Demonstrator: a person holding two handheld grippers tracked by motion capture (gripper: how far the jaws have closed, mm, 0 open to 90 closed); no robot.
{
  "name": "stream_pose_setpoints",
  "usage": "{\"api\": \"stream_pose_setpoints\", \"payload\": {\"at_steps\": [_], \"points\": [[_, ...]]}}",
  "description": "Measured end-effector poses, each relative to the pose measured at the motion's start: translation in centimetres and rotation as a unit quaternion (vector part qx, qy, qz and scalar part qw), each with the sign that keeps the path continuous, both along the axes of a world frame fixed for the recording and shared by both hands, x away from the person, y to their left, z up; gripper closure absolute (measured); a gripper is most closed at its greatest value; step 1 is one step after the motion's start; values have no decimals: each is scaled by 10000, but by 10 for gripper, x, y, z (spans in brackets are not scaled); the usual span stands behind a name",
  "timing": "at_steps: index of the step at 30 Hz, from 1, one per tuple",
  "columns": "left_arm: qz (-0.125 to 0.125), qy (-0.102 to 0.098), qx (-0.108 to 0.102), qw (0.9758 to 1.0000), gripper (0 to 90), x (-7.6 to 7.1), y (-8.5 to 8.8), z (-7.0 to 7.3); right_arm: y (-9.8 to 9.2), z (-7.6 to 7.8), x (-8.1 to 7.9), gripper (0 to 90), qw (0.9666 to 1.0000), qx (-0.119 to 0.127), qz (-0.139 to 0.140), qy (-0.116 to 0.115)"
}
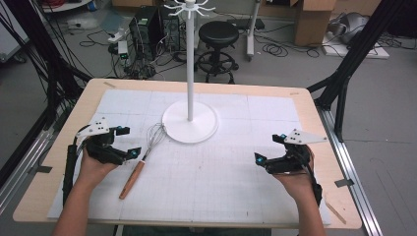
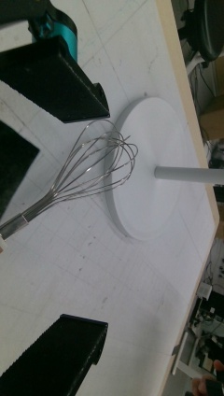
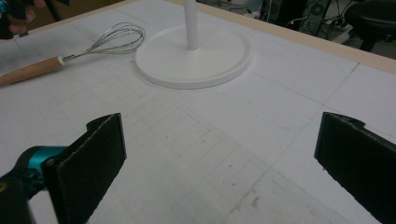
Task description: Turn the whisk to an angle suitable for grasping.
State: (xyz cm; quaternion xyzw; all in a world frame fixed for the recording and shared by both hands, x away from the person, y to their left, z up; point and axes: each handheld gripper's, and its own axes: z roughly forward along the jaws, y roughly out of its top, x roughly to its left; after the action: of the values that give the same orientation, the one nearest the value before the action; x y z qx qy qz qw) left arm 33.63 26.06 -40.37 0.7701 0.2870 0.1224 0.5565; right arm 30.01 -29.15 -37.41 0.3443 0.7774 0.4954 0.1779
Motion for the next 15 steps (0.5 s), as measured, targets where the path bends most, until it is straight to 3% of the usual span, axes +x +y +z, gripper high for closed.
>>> {"api": "stream_pose_setpoints", "payload": {"at_steps": [11,15], "points": [[-58,44,111,9999,17,-9,-6,3,2,3,-3,7,9999,-141,-20,-33],[-11,110,306,9995,17,-15,-6,7,3,6,-3,7,9998,-166,-38,-81]]}}
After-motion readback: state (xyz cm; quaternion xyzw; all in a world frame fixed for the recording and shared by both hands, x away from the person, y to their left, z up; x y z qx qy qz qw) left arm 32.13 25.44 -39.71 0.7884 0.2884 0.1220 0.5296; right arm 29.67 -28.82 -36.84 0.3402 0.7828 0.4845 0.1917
